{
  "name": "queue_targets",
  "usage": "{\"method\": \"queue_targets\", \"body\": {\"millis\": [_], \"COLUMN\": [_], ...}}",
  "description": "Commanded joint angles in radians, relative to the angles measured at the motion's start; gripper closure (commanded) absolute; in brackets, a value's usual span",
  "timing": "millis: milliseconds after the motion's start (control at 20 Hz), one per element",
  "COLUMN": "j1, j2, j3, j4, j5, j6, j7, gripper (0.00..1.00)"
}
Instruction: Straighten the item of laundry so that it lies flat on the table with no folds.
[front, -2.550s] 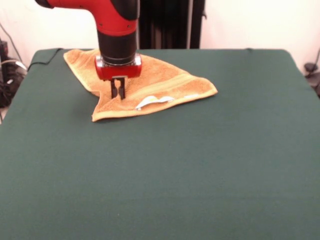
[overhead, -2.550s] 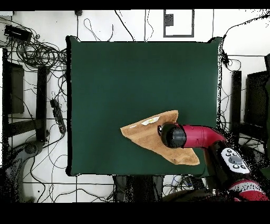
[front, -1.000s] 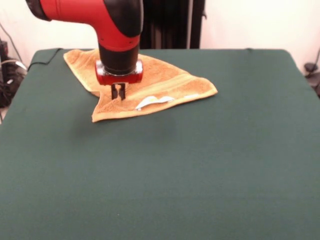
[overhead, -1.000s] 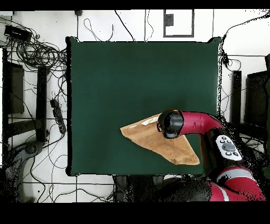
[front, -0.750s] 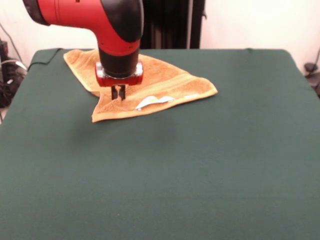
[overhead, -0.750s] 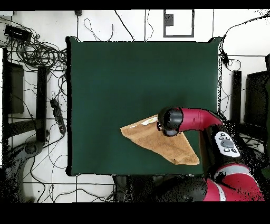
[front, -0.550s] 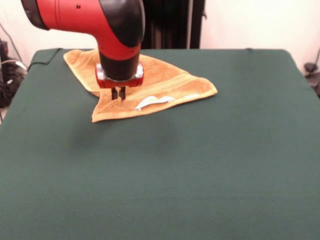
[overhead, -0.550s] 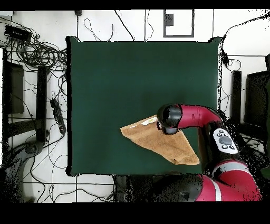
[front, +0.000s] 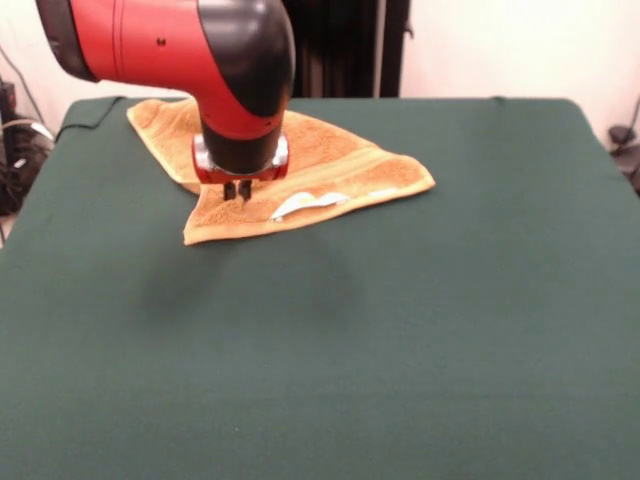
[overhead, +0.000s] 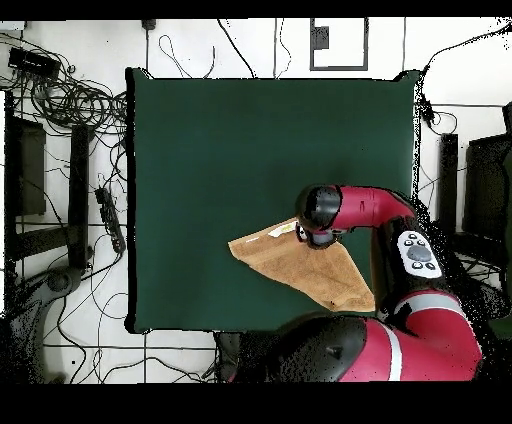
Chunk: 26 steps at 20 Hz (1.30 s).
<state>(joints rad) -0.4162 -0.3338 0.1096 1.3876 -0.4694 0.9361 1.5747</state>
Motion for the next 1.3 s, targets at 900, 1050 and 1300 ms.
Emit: {"method": "queue_targets", "body": {"millis": [900,1050,1300], "j1": [0.082,0.092,0.092], "j2": [0.239,0.244,0.249], "j3": [0.204,0.199,0.206], "j4": [-0.273,-0.29,-0.297], "j5": [0.039,0.043,0.039], "j6": [-0.377,-0.342,-0.342], "j7": [0.13,0.139,0.134], "gripper": [1.0,1.0,1.0]}}
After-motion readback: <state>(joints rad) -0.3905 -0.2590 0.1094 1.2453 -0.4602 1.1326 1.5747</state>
